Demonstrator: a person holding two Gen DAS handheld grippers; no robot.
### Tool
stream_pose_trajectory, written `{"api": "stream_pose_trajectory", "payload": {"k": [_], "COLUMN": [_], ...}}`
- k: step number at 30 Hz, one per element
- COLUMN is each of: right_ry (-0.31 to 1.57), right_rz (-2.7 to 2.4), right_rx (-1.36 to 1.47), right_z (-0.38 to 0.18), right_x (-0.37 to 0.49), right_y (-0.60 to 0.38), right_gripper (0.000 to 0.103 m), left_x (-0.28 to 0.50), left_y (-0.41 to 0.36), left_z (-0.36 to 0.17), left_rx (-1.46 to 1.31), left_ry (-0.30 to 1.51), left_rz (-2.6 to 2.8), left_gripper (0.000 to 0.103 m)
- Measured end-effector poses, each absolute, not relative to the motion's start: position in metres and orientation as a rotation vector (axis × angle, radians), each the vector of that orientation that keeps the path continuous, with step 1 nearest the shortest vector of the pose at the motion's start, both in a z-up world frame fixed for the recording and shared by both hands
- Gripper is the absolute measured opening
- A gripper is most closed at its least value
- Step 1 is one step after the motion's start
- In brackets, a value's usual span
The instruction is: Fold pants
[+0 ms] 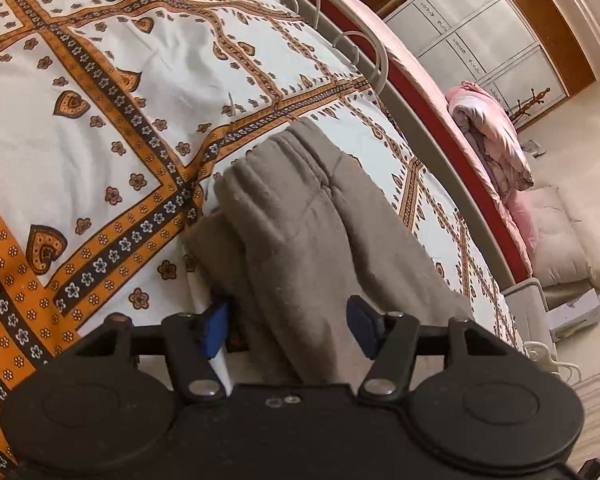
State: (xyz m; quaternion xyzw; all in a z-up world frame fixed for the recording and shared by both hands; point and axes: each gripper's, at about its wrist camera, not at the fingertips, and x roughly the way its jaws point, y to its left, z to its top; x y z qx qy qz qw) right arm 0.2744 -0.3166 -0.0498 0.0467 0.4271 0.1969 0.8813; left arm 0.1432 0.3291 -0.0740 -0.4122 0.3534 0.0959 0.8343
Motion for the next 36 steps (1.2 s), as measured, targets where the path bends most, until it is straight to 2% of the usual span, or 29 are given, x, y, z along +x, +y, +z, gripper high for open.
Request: {"api": "stream_pose_trajectory", "payload": {"k": [6,13,21,24,26,28,31,35,36], "right_ry": [0.895,0.899,0.906,0.907,0.907,0.911,0.917,0.923,0.923], "right_rz": [0.404,0.388,0.377,0.368,0.36,0.35,0.334,0.308,0.295], "right_rx": [0.106,0.118,0.121,0.12,0.117,0.117,0.113,0.133,0.142], "right_z": [-0.051,-0.053,-0.055,-0.056,-0.058,-0.06,-0.063,-0.068,-0.069], "right_x": [0.271,0.272,0.271,0.27,0.269,0.27,0.271,0.276,0.278], "right_y": [-0.321,-0.328,-0.33,-0.332,-0.334,-0.336,-0.337,-0.338,-0.339], "right_gripper": [0.068,0.068,0.068,0.068,0.068,0.068,0.068,0.068,0.068], "left_x": [0.151,0.153,0.168,0.175,0.181,0.188,0.197,0.198,0.198], "left_y": [0.331,0.346,0.352,0.347,0.343,0.338,0.334,0.332,0.331], "left_z": [-0.081,-0.095,-0.102,-0.101,-0.098,-0.096,-0.095,-0.096,-0.095], "left_rx": [-0.873,-0.977,-0.917,-0.873,-0.838,-0.787,-0.72,-0.66,-0.639], "left_ry": [0.763,0.672,0.607,0.591,0.586,0.585,0.582,0.579,0.579], "left_rz": [0.203,0.163,0.117,0.12,0.119,0.12,0.126,0.135,0.131], "left_gripper": [0.054,0.054,0.056,0.061,0.07,0.072,0.067,0.046,0.044]}}
